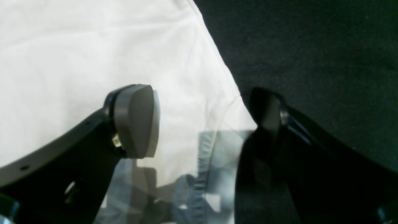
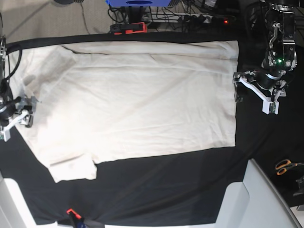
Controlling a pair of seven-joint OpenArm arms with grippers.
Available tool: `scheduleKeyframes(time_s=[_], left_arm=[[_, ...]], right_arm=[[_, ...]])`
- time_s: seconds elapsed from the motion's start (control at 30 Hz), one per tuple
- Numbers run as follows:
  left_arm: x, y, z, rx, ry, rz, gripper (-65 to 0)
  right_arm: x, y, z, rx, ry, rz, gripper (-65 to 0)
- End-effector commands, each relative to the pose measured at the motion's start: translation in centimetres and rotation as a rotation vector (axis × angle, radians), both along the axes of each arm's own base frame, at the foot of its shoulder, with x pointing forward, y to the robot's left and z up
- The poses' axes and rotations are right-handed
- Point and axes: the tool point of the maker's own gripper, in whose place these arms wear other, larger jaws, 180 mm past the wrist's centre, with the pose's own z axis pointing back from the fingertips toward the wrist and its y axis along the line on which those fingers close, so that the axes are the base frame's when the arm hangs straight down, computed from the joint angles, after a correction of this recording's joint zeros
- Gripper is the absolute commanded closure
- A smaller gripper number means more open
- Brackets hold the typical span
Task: Fold the T-shirt properly
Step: 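Lower right gripper onto the sleeve area, left gripper onto the hem edge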
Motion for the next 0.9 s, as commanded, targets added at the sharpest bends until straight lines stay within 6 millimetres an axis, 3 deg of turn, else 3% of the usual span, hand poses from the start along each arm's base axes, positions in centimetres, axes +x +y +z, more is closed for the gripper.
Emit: scheduleKeyframes(time_s=[0.0, 0.07, 0.17, 0.43, 0.57, 0.63, 0.77, 0.8, 0.87], left_arm=[[0.7, 0.6, 1.2, 0.021, -0.040, -0.003, -56.1], [0.7, 0.6, 1.2, 0.021, -0.040, -0.003, -56.1], [0.7, 0.6, 1.2, 0.021, -0.040, -0.003, -56.1], [0.7, 0.5, 1.1, 0.020, -0.038, -0.001, -56.1], [0.6, 0.5, 1.1, 0.020, -0.037, -0.001, -56.1], [0.6, 0.5, 1.1, 0.020, -0.037, -0.001, -56.1], [0.3, 0.5, 0.9, 0.020, -0.028, -0.001, -56.1], [0.2, 0.5, 0.8, 0.020, -0.026, -0.001, -56.1], [0.1, 0.4, 0.7, 0.018, -0.024, -0.002, -56.1]], right_arm=[[2.5, -1.5, 2.7, -0.031, -0.076, -0.020, -45.3], [2.8, -3.5, 3.5, -0.088, -0.085, -0.065, -45.3], [3.7, -4.5, 4.8, -0.112, -0.105, -0.084, -45.5], [2.0, -1.7, 1.7, -0.139, -0.014, 0.024, -45.5], [1.8, -1.6, 1.5, -0.139, -0.006, 0.027, -44.7], [1.8, -1.6, 1.4, -0.140, -0.006, 0.028, -37.8], [1.8, -1.9, 1.6, -0.142, -0.007, 0.022, -3.9], [1.9, -1.8, 1.7, -0.142, -0.012, 0.024, 0.0], [1.5, -1.9, 1.5, -0.142, -0.011, 0.023, -2.7]])
